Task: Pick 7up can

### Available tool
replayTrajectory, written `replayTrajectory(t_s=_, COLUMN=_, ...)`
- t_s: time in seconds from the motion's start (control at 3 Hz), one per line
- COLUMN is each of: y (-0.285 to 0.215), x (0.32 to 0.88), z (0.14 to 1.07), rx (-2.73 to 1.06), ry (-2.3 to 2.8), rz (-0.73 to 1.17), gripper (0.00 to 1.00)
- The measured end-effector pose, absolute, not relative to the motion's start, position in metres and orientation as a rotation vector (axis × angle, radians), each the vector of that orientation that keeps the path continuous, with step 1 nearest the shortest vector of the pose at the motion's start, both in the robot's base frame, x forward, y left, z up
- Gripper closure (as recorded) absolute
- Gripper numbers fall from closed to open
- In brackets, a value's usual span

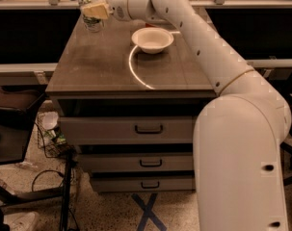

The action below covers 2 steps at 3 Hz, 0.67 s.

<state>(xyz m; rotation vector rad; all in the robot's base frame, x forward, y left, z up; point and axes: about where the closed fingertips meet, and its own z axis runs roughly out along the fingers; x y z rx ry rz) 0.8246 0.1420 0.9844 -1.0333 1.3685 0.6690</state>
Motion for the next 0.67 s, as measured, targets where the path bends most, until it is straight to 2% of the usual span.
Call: replayTrajectory(t_s=0.67, y=0.134, x=0.81, z=1.011, rx=-1.044, ry=1.292, rz=0.657, gripper=1.0)
